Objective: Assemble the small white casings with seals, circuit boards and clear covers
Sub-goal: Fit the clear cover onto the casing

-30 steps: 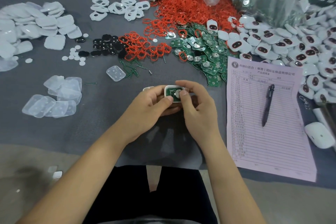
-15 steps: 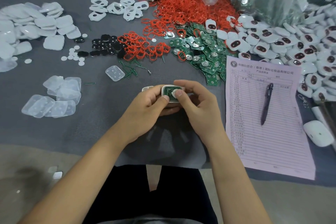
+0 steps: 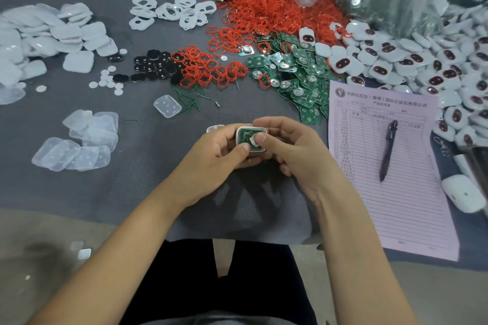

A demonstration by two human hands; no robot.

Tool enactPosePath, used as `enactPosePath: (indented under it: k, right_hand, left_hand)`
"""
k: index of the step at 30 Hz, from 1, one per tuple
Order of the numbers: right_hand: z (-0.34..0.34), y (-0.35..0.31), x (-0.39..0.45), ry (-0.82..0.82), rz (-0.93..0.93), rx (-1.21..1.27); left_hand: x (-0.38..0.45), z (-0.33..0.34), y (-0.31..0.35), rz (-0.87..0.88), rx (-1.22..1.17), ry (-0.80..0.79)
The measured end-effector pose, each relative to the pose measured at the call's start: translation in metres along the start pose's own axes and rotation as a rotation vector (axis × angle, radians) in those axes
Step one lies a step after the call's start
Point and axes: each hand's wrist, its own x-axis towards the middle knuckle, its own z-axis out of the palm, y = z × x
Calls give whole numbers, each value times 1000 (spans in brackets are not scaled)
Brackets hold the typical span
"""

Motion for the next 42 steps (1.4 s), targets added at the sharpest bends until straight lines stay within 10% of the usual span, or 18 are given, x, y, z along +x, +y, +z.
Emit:
enactPosePath:
  k: [42]
  right_hand:
    - [9,17,-8,182,-256,-287]
  left_hand:
    - [3,2,-2,24,-25,49]
